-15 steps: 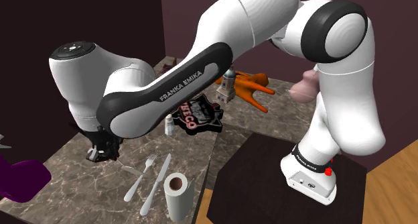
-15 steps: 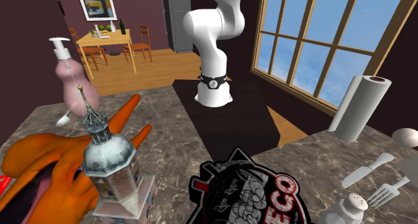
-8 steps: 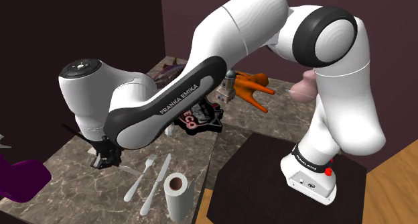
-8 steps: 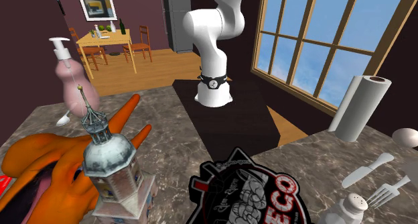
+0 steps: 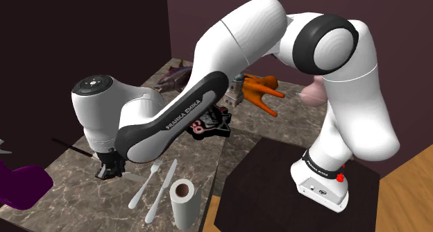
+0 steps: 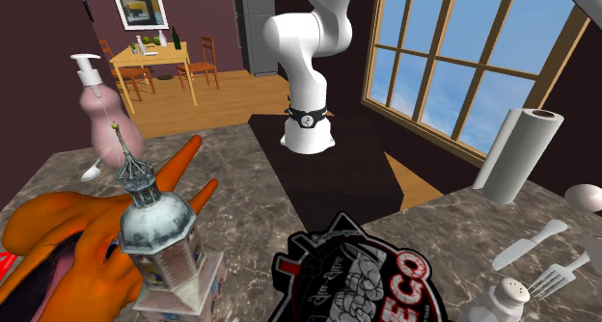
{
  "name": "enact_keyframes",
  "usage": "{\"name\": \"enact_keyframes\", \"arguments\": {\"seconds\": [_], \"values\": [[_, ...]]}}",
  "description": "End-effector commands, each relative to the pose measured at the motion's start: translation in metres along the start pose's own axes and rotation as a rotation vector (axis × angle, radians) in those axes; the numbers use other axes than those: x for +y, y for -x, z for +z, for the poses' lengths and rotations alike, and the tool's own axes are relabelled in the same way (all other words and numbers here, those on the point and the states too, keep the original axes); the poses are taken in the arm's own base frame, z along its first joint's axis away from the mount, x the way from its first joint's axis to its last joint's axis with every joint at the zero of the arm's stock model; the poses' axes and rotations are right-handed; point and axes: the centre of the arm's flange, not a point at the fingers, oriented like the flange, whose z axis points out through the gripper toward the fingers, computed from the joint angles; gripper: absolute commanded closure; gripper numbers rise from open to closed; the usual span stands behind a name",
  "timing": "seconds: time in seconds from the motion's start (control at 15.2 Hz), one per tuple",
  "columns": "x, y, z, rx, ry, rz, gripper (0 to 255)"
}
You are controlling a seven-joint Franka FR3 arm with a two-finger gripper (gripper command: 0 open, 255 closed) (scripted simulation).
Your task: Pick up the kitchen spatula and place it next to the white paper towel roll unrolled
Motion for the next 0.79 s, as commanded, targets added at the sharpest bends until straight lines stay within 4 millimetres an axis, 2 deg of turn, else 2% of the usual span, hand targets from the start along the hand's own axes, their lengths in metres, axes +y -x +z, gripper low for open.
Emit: {"name": "enact_keyframes", "arguments": {"seconds": [0.0,0.46,0.73], "values": [[-0.001,0.013,0.026,-0.052,0.022,-0.003,255],[0.000,0.017,0.066,-0.052,0.022,-0.003,255],[0.000,0.017,0.066,-0.052,0.022,-0.003,255]]}}
